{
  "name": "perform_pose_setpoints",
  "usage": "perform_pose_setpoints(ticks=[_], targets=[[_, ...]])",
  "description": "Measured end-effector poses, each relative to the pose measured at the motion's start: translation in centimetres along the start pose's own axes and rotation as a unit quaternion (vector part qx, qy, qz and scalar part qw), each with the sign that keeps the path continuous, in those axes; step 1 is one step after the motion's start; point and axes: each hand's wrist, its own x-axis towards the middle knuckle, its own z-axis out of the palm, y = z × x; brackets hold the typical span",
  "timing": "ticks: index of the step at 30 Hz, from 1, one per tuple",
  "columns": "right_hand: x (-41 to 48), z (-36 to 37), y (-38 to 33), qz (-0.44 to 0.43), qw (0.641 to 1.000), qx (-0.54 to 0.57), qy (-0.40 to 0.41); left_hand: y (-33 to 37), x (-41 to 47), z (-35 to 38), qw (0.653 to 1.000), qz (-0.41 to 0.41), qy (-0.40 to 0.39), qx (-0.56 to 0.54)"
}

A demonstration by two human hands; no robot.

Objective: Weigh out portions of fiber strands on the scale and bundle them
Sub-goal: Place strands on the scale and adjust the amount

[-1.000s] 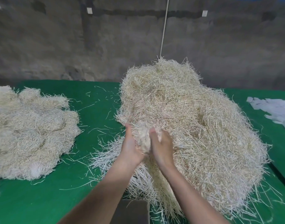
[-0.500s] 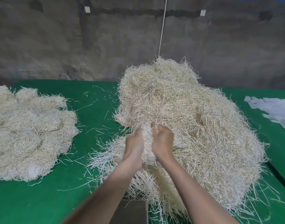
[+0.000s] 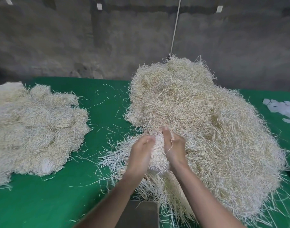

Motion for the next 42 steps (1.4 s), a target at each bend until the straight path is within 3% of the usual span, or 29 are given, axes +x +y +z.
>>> perform_pose_setpoints(ticks=[2,3,6,8,11,13,15,17,20,24,29,32,34,36,39,42], targets=[[0.0,1.0,0.1,0.047,0.997,0.036,0.039,-0.7,-1.4,0.3,0.988,0.095,0.106,0.064],[-0.2,1.8,0.2,0.057,0.995,0.058,0.05,-0.8,-1.8,0.5,0.988,0.079,0.119,0.05],[-1.1,3.0,0.0,0.036,0.994,0.056,0.092,-0.4,-1.8,0.4,0.997,-0.045,0.052,-0.034],[-1.3,3.2,-0.3,0.008,0.997,0.018,0.071,-0.8,-1.5,-0.3,0.999,-0.028,0.031,-0.015],[-1.7,3.9,-0.6,-0.016,0.997,-0.071,-0.031,-0.6,-0.6,-2.3,0.996,0.019,0.085,0.035],[-2.2,4.6,-0.8,-0.022,0.992,-0.109,-0.065,-0.3,0.6,-3.8,0.996,0.005,0.073,0.06],[-2.5,5.0,-0.9,-0.048,0.994,-0.089,-0.05,-0.1,0.8,-4.8,0.998,-0.028,0.035,0.052],[-2.7,5.8,-1.6,-0.03,0.999,-0.035,-0.026,-0.4,0.3,-5.5,0.999,-0.04,0.03,0.012],[-2.7,7.7,-1.7,0.028,0.999,0.016,-0.007,-1.0,-1.2,-7.2,0.993,0.0,0.08,-0.088],[-3.9,11.3,-0.8,0.032,0.998,-0.016,-0.055,-2.8,-2.1,-9.5,0.963,-0.032,-0.007,-0.266],[-3.6,15.6,-0.8,0.016,0.982,-0.074,-0.171,-3.8,-0.7,-14.2,0.971,-0.022,0.079,-0.226],[-3.4,19.2,-2.0,0.046,0.96,0.001,-0.275,-4.0,0.8,-18.3,0.98,0.022,0.111,-0.161],[-3.2,21.6,-2.1,0.045,0.949,0.044,-0.308,-4.7,1.8,-22.2,0.986,0.043,0.135,-0.084],[-2.8,23.6,-1.9,0.046,0.941,0.061,-0.329,-5.0,3.5,-25.8,0.979,0.022,0.187,-0.074],[-1.6,26.1,-0.4,0.05,0.936,0.019,-0.347,-5.3,6.5,-30.3,0.956,-0.031,0.275,-0.093],[-0.5,27.3,3.0,0.076,0.917,-0.096,-0.379,-4.5,10.1,-34.5,0.943,0.0,0.289,-0.166]])
